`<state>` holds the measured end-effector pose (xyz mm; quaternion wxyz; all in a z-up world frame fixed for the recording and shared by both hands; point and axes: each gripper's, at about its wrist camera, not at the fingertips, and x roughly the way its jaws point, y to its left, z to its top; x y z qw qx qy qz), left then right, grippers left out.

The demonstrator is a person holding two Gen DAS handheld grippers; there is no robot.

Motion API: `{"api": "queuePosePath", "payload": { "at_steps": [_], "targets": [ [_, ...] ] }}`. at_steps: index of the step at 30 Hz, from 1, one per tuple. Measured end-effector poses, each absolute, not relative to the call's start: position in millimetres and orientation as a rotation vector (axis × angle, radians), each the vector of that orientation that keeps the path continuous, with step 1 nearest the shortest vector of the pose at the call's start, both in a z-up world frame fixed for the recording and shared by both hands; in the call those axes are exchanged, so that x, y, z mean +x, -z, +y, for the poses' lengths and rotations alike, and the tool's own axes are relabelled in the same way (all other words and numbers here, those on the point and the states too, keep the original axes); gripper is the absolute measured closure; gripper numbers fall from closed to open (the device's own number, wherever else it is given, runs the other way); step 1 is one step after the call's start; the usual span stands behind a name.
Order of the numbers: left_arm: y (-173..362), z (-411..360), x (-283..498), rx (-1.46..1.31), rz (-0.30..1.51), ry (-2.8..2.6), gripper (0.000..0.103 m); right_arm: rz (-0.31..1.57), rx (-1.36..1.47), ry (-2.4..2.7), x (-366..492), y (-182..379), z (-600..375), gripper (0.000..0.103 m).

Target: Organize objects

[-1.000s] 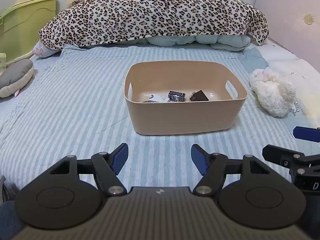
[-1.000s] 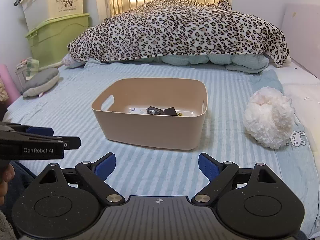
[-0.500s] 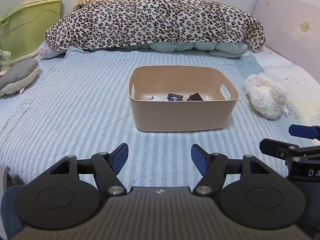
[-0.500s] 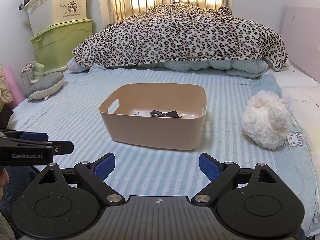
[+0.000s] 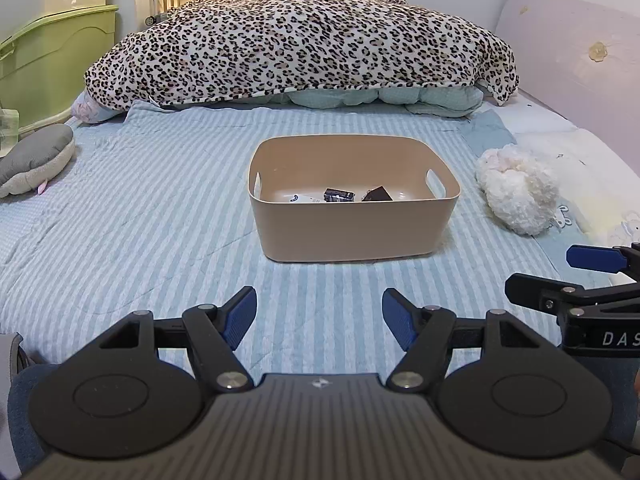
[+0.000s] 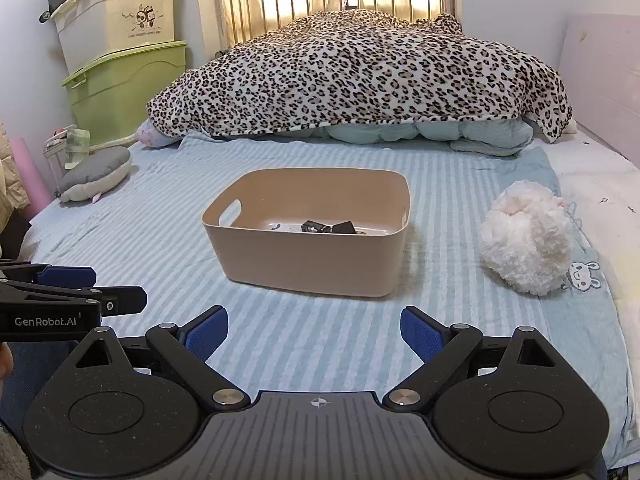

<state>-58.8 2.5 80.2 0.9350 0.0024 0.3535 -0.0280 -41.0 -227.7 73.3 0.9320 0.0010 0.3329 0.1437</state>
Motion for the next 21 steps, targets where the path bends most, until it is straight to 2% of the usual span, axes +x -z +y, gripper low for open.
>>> {"api": "queuePosePath", "payload": {
  "at_steps": [21],
  "targets": [
    [-74.1, -5.5, -62.0, 0.025, 0.751, 0.086, 0.033, 0.698, 0.008, -0.281, -45.7, -71.6, -231.8, 0.007]
  ]
}}
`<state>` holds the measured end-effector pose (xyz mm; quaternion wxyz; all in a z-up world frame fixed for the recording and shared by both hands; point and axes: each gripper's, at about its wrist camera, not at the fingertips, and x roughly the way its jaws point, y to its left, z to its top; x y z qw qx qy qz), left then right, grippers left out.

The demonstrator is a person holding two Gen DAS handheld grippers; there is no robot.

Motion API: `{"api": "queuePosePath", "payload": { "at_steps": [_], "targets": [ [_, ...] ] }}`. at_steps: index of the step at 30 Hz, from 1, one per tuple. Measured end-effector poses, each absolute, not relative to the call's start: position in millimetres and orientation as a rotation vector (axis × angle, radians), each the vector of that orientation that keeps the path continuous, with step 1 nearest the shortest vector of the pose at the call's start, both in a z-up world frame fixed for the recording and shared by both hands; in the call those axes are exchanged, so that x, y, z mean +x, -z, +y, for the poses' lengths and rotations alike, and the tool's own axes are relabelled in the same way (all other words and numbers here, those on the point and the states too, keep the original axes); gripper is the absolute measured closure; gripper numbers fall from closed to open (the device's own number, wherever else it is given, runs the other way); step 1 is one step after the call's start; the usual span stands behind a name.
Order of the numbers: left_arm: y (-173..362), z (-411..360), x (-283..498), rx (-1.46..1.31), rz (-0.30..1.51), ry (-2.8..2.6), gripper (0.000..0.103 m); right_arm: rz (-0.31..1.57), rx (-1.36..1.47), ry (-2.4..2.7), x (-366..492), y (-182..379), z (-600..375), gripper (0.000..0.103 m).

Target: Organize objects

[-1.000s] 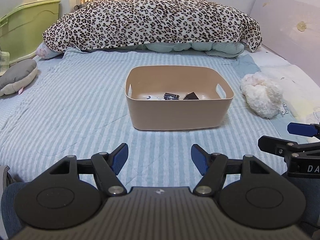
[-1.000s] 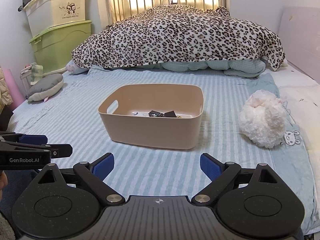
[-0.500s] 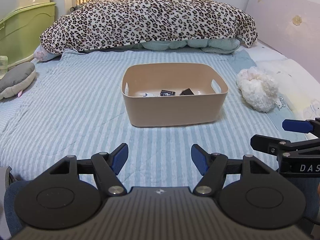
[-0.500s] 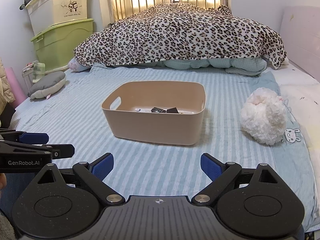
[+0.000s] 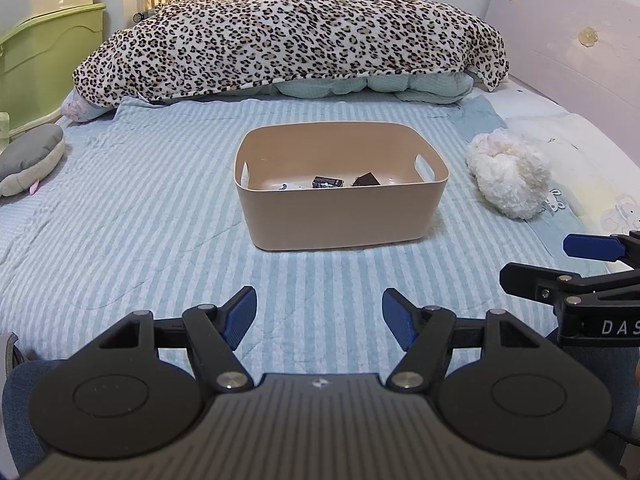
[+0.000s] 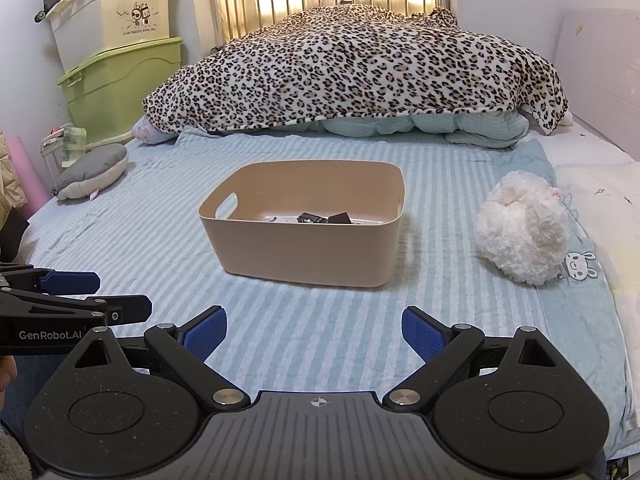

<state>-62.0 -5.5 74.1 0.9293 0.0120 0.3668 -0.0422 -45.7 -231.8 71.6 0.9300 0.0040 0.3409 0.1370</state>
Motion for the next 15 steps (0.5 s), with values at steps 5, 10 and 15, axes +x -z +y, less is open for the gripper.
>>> {"api": "queuePosePath", "payload": {
  "at_steps": [5, 10, 15],
  "targets": [
    [-72.9, -4.3, -62.3, 0.018, 0.756, 0.097, 0.032, 0.699, 0.007, -0.279, -45.8, -71.6, -231.6, 0.006],
    [-71.3, -4.6, -61.7, 0.015, 0.765, 0.109, 0.031, 0.701, 0.009, -0.273, -45.8, -70.5, -230.9, 0.006],
    [-68.7, -3.6, -59.4, 0.015, 0.769, 0.114, 0.029, 0.707, 0.009, -0.276, -43.9, -68.9, -228.6, 0.005]
  ]
}}
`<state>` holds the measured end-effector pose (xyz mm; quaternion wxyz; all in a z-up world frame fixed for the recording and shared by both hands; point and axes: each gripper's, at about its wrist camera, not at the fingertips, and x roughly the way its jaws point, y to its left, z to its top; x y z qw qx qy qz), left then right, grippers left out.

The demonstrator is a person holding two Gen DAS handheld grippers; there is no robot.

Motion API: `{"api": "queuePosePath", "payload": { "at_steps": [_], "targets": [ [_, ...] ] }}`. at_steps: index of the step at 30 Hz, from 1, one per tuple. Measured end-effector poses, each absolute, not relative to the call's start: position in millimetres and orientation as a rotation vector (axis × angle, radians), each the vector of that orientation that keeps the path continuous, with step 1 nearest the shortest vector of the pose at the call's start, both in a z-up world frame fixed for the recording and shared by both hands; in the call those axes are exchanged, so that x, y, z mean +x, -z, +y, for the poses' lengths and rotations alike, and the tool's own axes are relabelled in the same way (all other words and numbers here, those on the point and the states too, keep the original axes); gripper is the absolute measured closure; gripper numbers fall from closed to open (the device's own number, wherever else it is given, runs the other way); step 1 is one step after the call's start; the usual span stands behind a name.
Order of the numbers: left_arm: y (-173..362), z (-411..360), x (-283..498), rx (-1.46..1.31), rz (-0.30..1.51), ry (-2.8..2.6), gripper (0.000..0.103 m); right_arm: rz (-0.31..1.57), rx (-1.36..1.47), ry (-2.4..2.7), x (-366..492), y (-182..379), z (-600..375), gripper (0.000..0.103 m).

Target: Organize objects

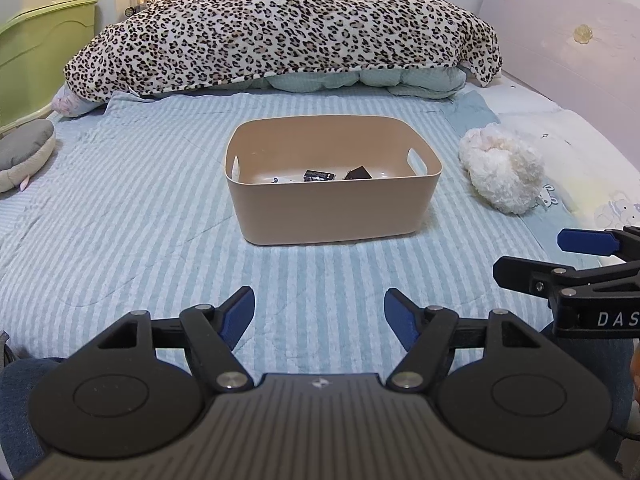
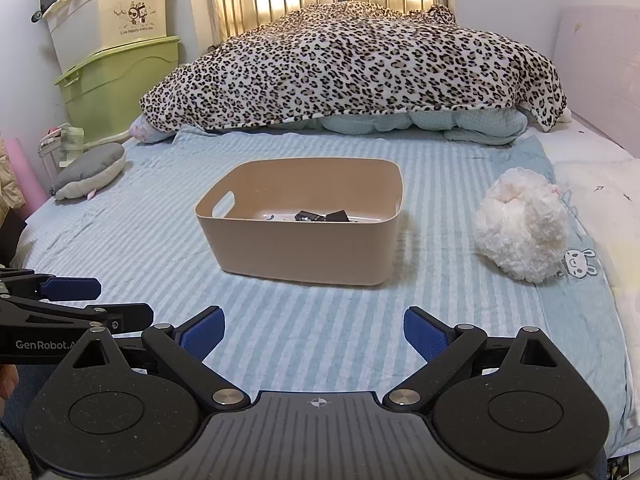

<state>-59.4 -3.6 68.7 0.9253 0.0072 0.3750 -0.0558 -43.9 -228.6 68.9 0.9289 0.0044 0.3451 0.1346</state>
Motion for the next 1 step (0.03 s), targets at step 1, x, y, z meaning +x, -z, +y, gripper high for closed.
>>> {"api": "queuePosePath", "payload": {
  "at_steps": [1],
  "targets": [
    [-67.9, -2.7, -58.3, 0.011, 0.772, 0.113, 0.027, 0.709, 0.009, -0.276, -42.8, -68.5, -228.3, 0.005]
  ]
}}
